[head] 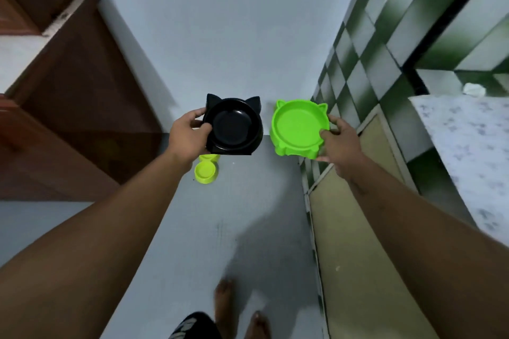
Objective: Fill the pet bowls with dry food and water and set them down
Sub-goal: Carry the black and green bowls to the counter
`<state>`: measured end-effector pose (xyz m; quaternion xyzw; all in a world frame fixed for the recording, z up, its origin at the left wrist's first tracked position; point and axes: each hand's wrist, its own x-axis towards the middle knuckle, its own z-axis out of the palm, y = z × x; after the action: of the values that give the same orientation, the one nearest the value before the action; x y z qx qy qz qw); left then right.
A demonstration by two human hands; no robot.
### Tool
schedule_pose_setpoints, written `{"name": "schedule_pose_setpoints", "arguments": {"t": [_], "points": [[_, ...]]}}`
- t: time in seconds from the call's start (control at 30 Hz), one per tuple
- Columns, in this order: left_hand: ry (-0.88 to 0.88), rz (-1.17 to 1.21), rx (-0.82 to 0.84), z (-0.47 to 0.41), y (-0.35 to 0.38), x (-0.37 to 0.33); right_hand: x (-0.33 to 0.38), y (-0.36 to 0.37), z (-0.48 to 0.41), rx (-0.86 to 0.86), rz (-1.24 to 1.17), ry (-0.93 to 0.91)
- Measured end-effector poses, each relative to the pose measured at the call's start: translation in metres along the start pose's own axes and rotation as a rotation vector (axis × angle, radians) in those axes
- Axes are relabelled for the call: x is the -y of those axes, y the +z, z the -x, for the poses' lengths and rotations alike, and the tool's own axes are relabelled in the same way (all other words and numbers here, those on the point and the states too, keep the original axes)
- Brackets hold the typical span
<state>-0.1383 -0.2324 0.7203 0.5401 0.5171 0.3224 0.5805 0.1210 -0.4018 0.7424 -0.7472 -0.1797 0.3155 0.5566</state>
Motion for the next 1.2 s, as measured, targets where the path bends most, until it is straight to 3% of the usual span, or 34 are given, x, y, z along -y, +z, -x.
{"name": "schedule_pose_setpoints", "arguments": {"t": [0.23, 0.67, 0.87, 1.2], "points": [[0.011, -0.014, 0.122, 0.085, -0.013, -0.005, -0.008, -0.040, 0.103, -0.116, -0.045, -0.001], [0.071, -0.090, 0.372, 0.236, -0.095, 0.014, -0.065, -0.038, 0.354, -0.418, -0.104, 0.035], [0.080, -0.085, 0.529, 0.313, -0.079, 0.019, -0.092, -0.087, 0.448, -0.584, -0.097, 0.037], [0.050, -0.196, 0.872, 0.491, -0.028, 0.075, -0.207, -0.187, 0.648, -0.888, -0.119, 0.106]]}}
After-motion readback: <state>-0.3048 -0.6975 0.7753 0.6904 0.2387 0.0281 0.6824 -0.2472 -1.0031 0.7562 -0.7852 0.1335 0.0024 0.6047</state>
